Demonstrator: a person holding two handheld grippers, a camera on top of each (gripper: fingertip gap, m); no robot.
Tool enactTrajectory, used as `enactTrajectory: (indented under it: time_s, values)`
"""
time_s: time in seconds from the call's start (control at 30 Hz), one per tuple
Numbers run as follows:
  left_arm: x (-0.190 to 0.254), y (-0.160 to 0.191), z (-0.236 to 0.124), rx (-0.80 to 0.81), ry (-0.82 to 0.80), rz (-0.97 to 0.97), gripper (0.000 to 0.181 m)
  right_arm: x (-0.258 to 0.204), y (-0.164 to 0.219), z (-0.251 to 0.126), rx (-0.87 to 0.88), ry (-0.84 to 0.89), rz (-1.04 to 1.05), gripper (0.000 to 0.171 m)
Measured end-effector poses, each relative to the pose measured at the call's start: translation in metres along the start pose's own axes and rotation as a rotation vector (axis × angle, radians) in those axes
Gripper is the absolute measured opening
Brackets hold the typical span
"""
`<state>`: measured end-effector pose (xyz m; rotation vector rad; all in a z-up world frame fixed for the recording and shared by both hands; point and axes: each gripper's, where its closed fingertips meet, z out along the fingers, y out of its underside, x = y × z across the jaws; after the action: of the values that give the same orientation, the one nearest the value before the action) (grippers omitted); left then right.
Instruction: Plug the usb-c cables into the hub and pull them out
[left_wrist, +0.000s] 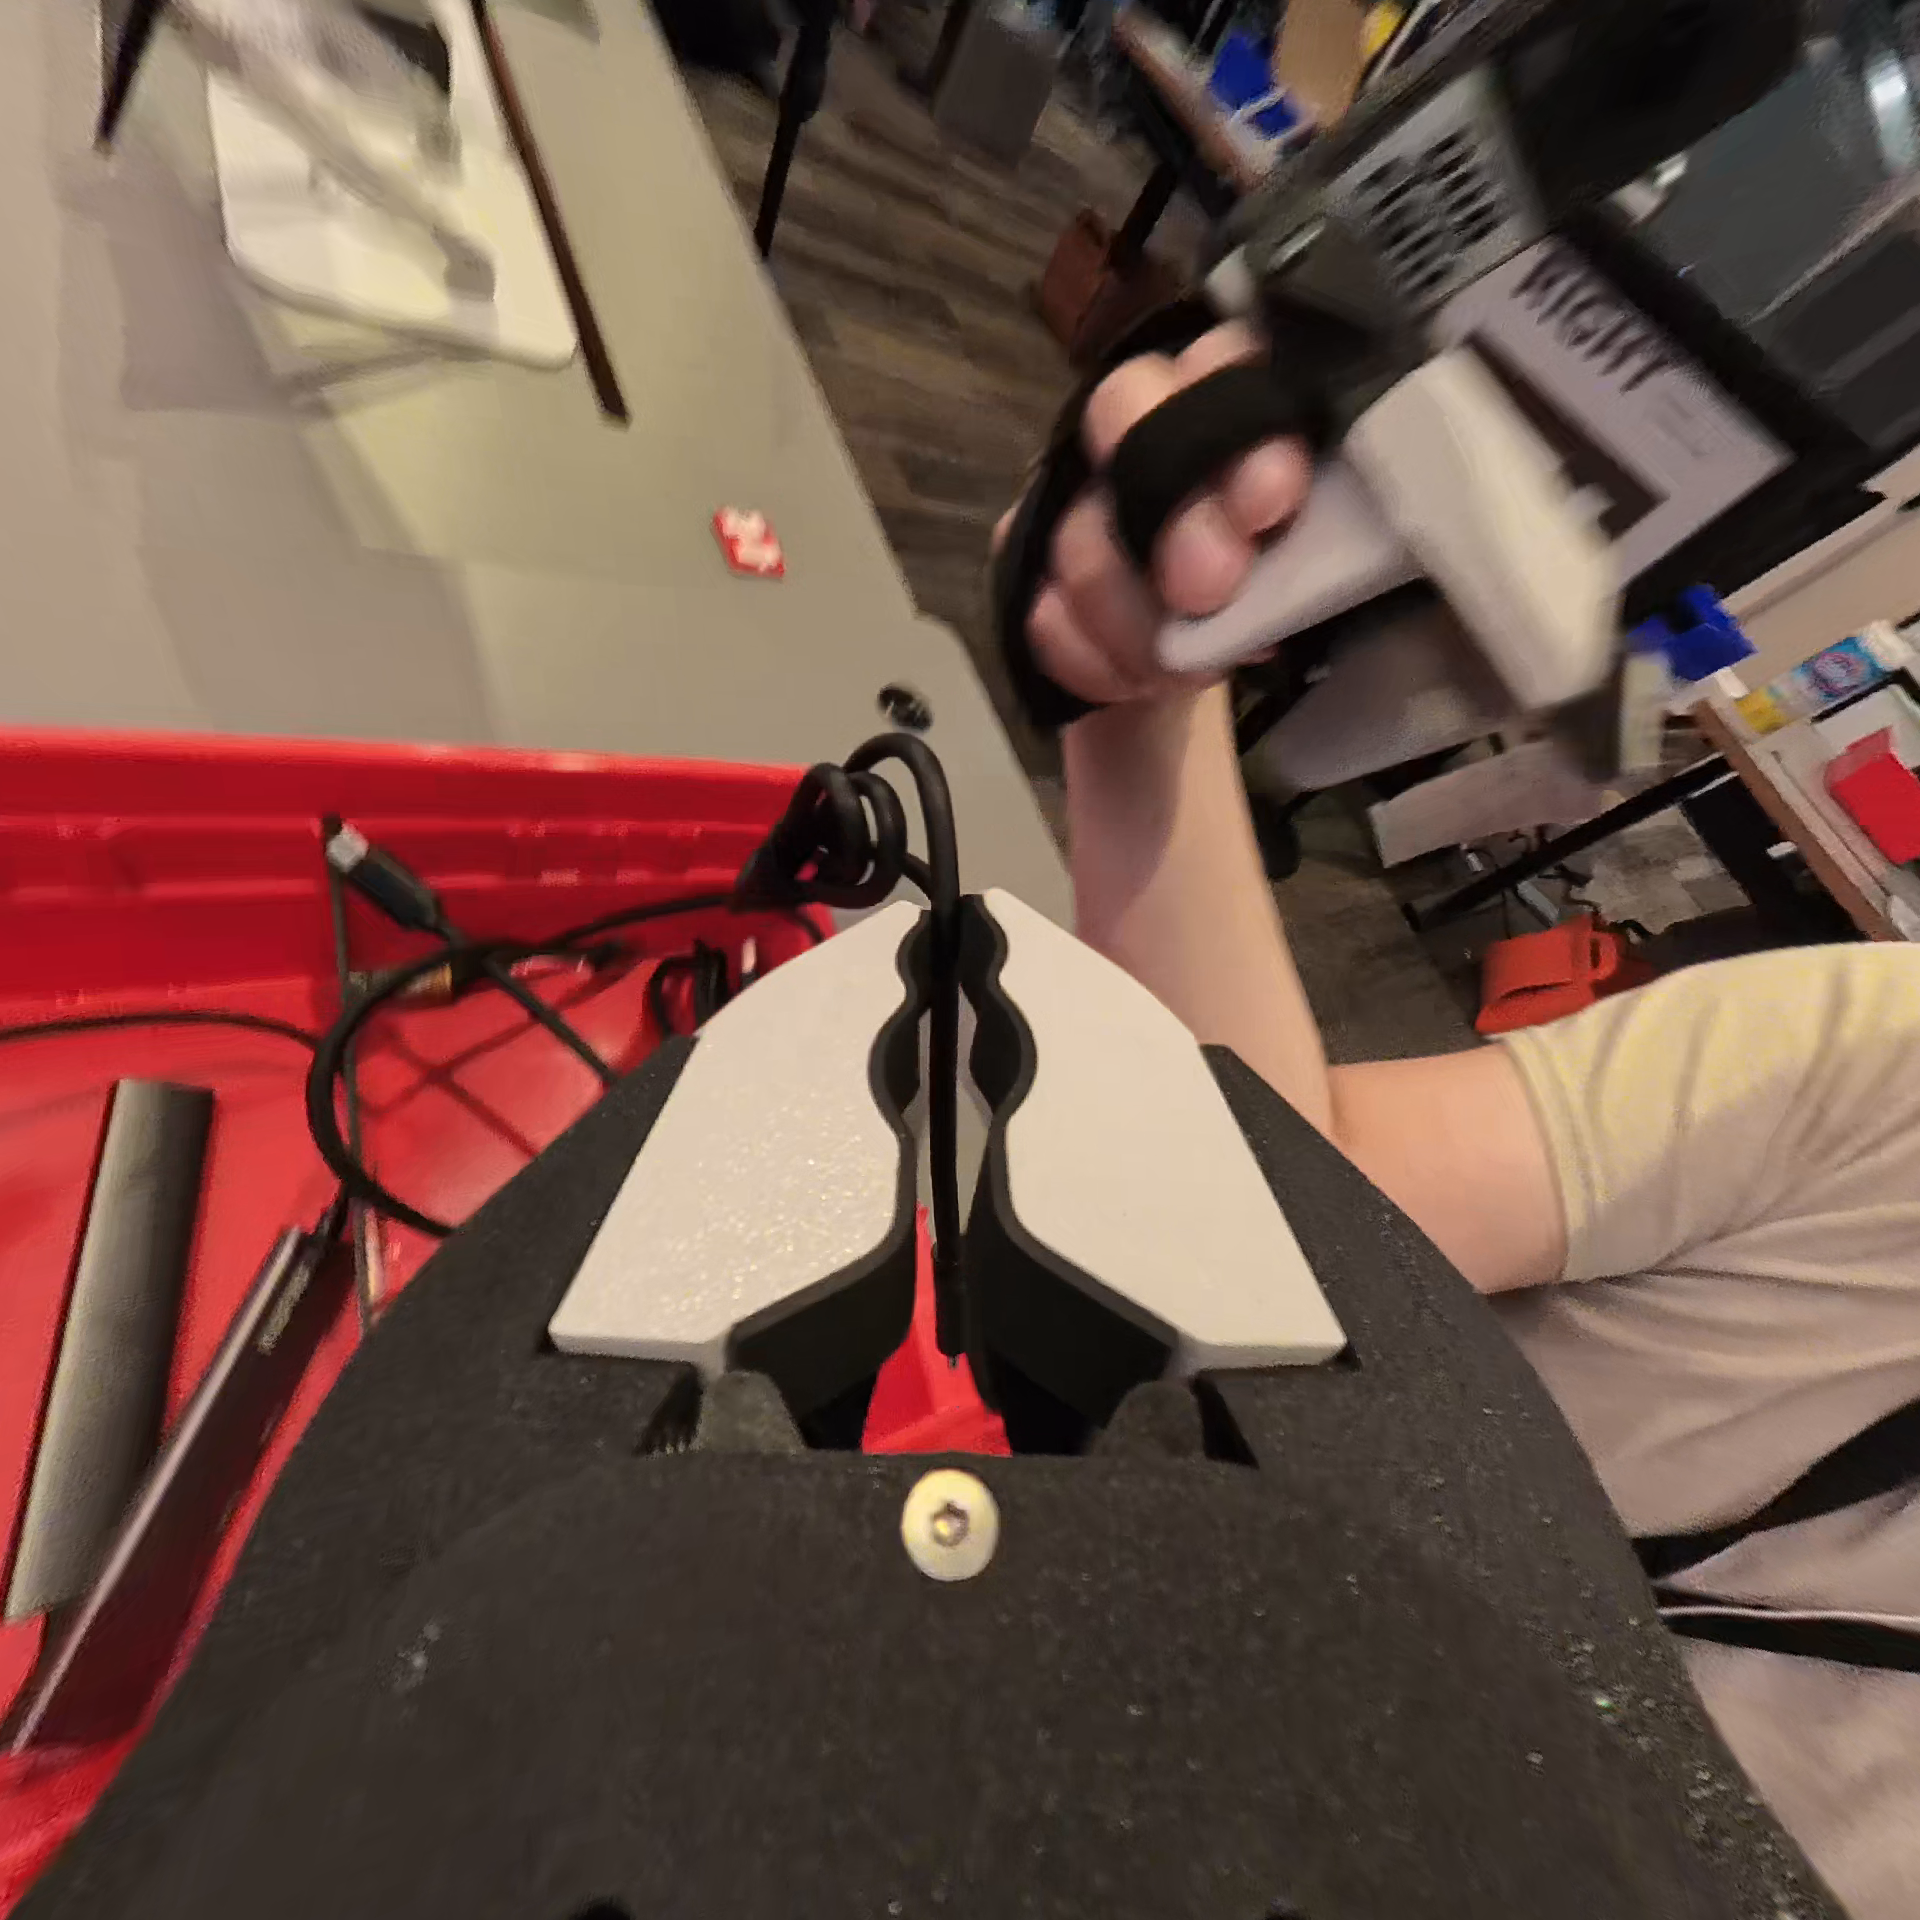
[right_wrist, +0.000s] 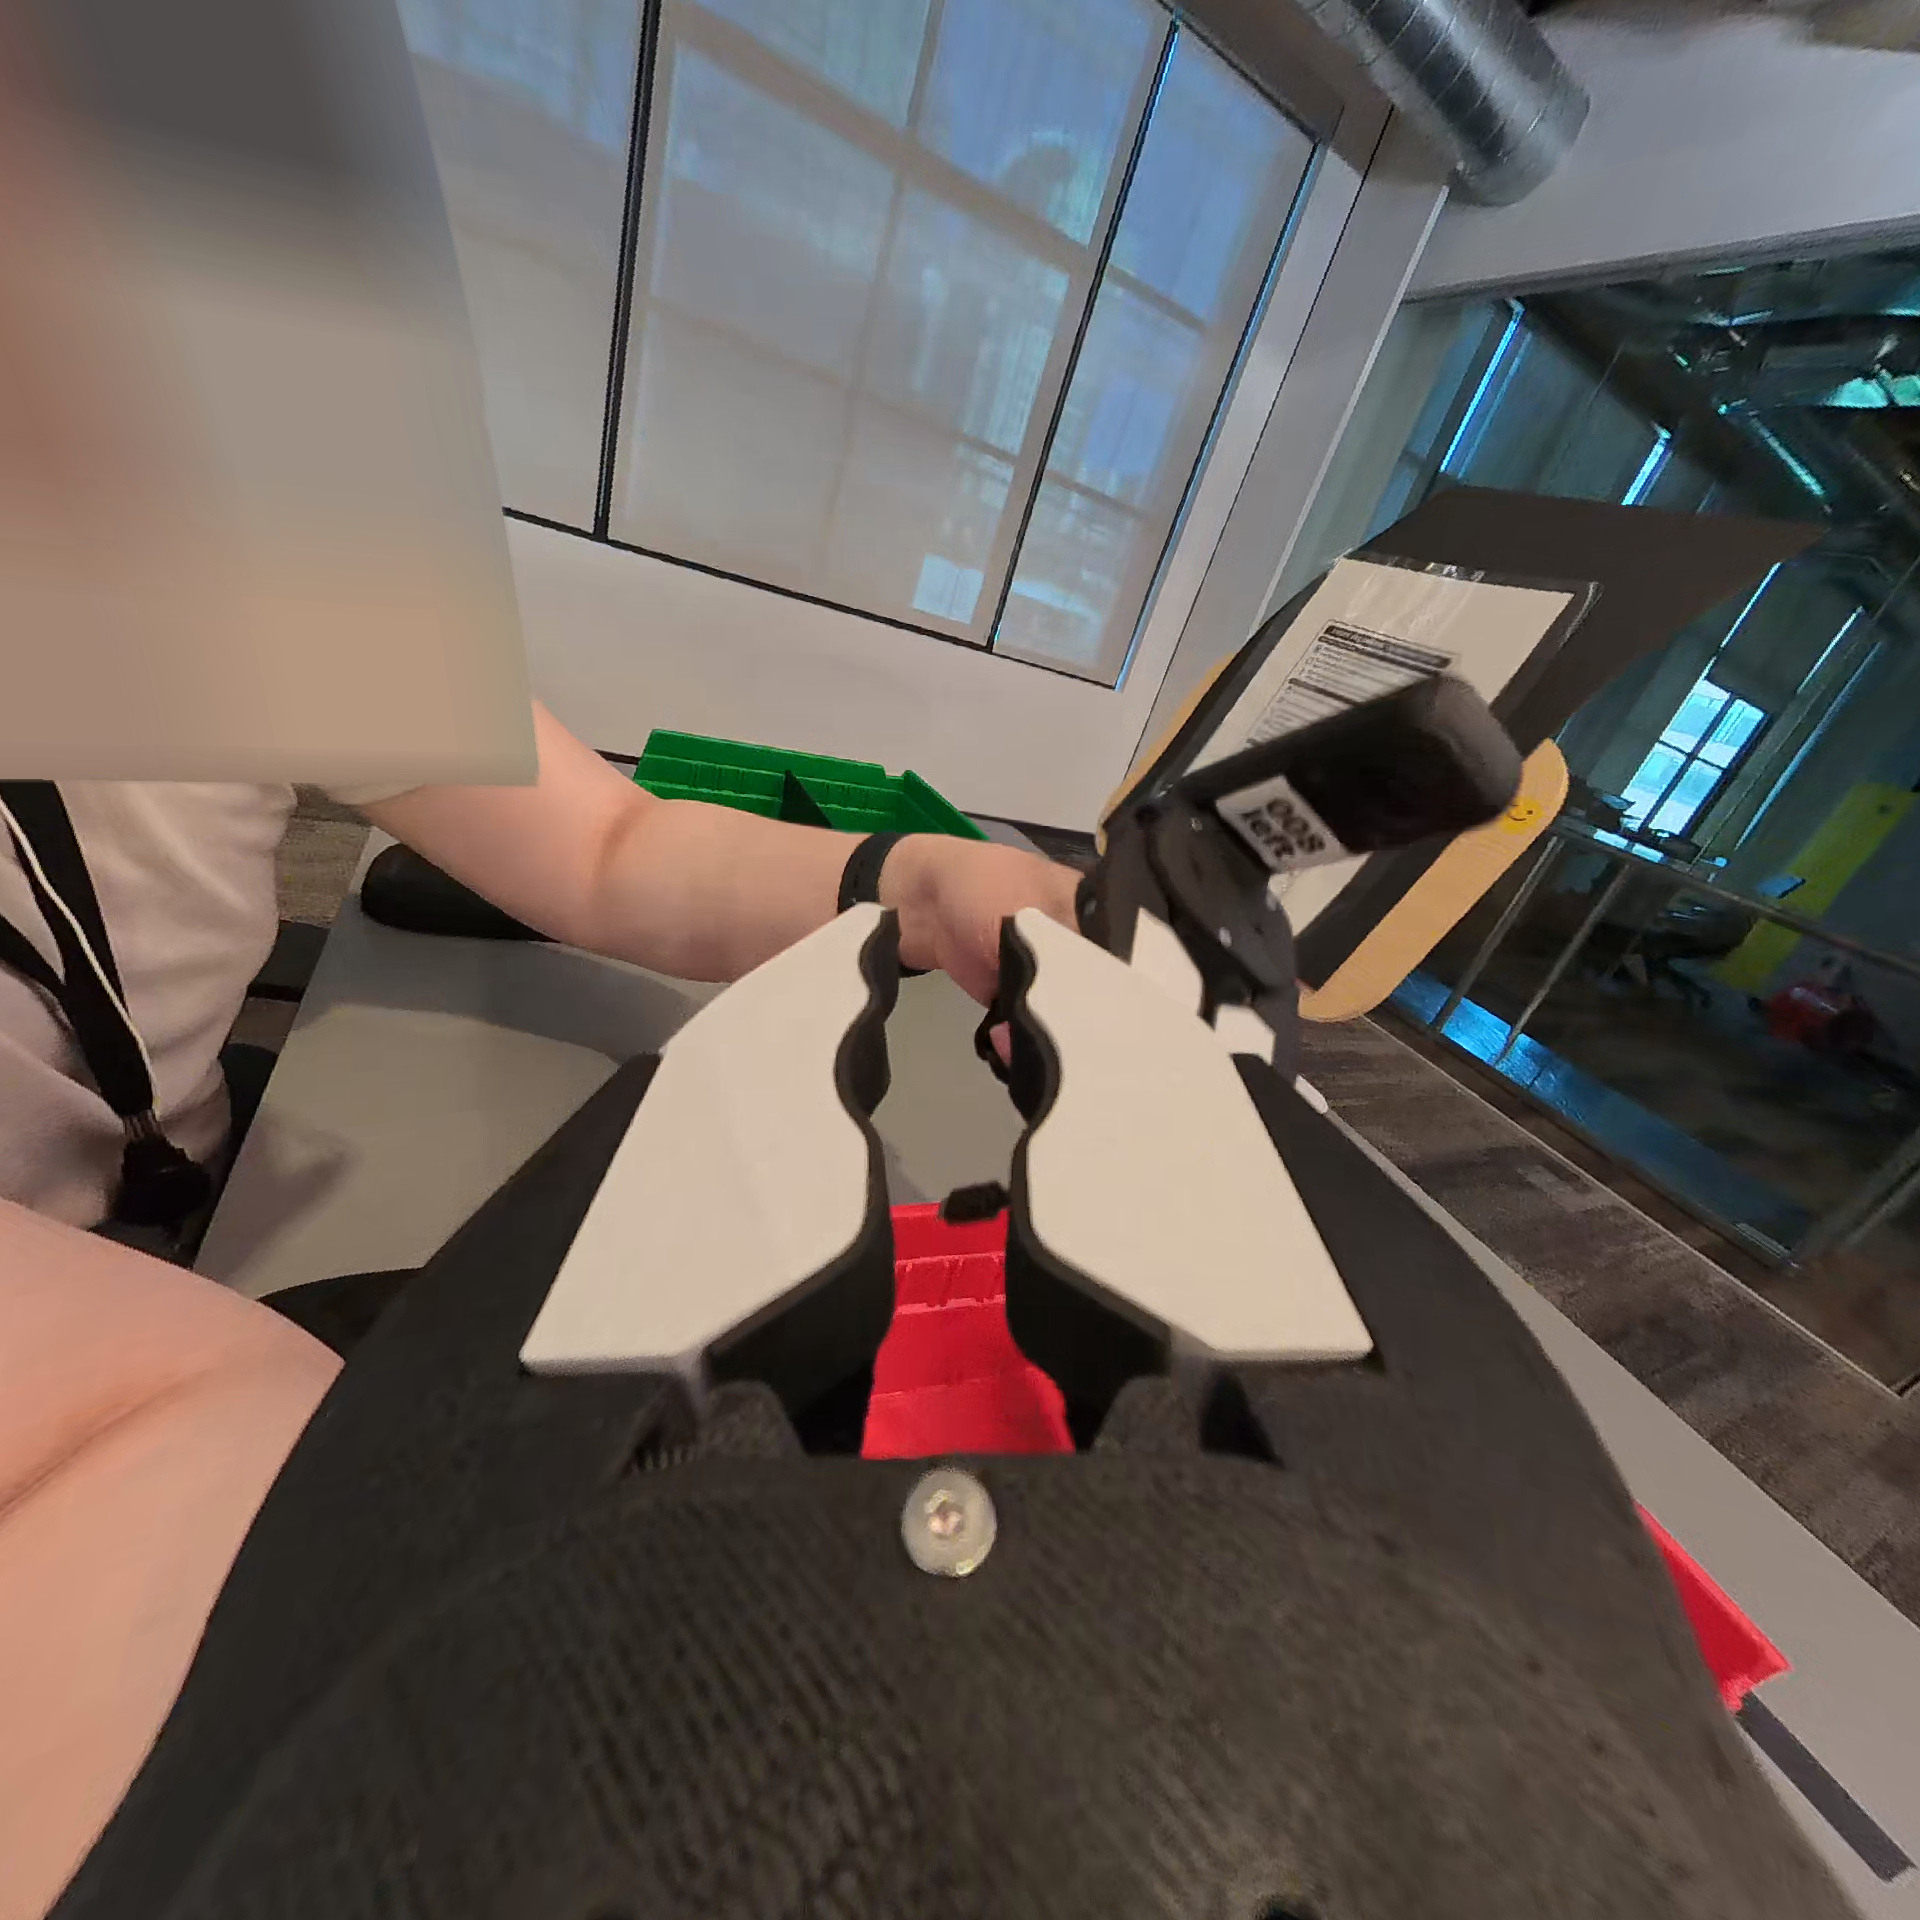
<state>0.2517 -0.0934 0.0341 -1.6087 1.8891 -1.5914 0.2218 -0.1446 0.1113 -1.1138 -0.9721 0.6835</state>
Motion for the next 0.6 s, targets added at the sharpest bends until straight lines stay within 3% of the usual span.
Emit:
enactTrajectory:
  time_s: [0.17, 0.3, 0.4, 0.43, 0.6]
  values:
    - [-0.05, 0.055, 0.021, -0.204, -0.166, -0.138, 0.005, 0.013, 0.001, -0.011, 0.007, 0.088, 0.04, 0.019]
    - [-0.053, 0.056, 0.018, -0.129, -0.129, -0.202, 0.005, 0.027, 0.008, -0.013, -0.022, 0.152, 0.081, 0.019]
    - [-0.048, 0.055, 0.014, -0.112, -0.123, -0.163, 0.049, 0.031, 0.015, -0.008, -0.063, 0.158, 0.096, 0.019]
    - [-0.048, 0.053, 0.01, -0.105, -0.149, -0.146, 0.053, 0.032, 0.017, -0.007, -0.078, 0.164, 0.095, 0.019]
    - [-0.039, 0.032, -0.029, 0.038, -0.29, -0.03, 0.049, 0.052, 0.023, -0.011, -0.132, 0.292, 0.1, 0.02]
